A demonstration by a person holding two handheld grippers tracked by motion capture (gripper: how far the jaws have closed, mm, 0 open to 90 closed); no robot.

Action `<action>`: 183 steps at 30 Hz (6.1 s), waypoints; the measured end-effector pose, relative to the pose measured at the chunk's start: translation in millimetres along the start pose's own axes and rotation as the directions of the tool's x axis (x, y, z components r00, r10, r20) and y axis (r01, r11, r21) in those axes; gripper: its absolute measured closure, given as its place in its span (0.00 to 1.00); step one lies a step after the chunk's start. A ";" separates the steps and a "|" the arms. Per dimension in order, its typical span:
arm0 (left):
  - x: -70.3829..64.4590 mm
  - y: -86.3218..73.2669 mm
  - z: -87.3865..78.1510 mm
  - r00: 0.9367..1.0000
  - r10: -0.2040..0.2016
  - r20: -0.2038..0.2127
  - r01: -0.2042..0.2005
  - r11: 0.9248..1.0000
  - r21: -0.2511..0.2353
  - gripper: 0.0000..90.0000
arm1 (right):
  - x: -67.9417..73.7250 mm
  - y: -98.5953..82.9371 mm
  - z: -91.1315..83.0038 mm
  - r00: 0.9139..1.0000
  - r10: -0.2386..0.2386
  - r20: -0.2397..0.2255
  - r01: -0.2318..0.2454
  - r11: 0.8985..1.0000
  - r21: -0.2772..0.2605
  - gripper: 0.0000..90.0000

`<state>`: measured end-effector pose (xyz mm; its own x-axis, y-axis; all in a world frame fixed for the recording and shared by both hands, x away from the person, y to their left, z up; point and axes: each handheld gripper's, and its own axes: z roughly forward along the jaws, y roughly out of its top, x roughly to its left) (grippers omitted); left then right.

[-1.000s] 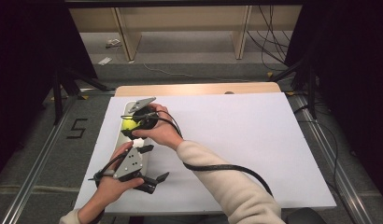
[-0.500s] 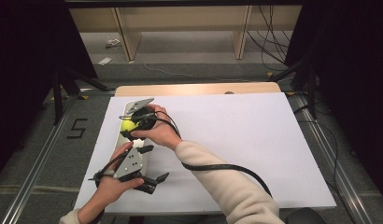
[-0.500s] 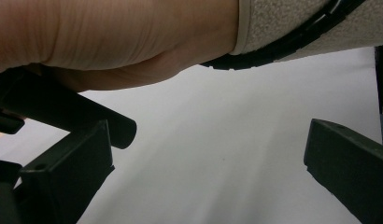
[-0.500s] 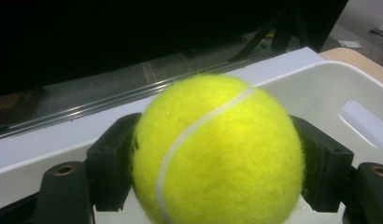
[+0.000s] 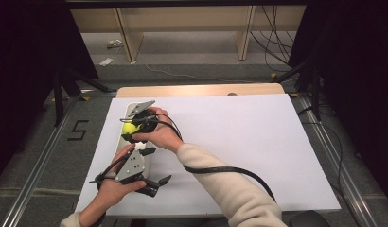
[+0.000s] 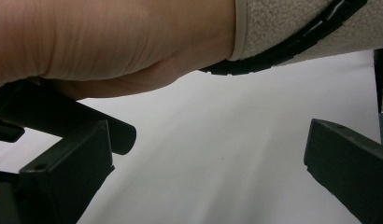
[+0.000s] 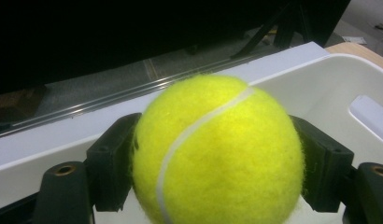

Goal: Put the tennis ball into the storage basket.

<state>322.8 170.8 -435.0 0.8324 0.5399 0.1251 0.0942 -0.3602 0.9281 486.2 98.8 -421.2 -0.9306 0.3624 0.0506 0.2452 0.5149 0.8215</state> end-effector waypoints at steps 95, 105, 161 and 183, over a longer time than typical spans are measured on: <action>-1.3 -0.2 1.2 1.000 0.006 0.003 -0.006 1.000 0.005 0.01 | -23.2 -44.4 -115.7 0.990 0.096 0.102 -0.081 0.985 -0.150 0.20; -1.1 -0.8 1.5 1.000 0.006 0.001 -0.006 1.000 0.010 0.01 | -27.3 -60.2 -137.2 0.985 0.111 0.129 -0.091 0.984 -0.154 0.20; -0.3 -1.4 1.3 1.000 0.002 -0.010 -0.002 1.000 0.014 0.01 | -42.9 -152.8 -240.2 0.932 0.242 0.268 -0.194 0.962 -0.193 0.20; 0.4 -1.0 -0.1 1.000 -0.005 -0.020 0.005 1.000 0.004 0.01 | -40.9 -186.2 -275.2 0.903 0.281 0.324 -0.226 0.954 -0.197 0.20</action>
<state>323.0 171.4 -435.8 0.8206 0.5569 0.1279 0.1005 -0.3610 0.9271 403.8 -225.7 -419.9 -0.6840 0.7235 0.0929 0.3912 0.2563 0.8839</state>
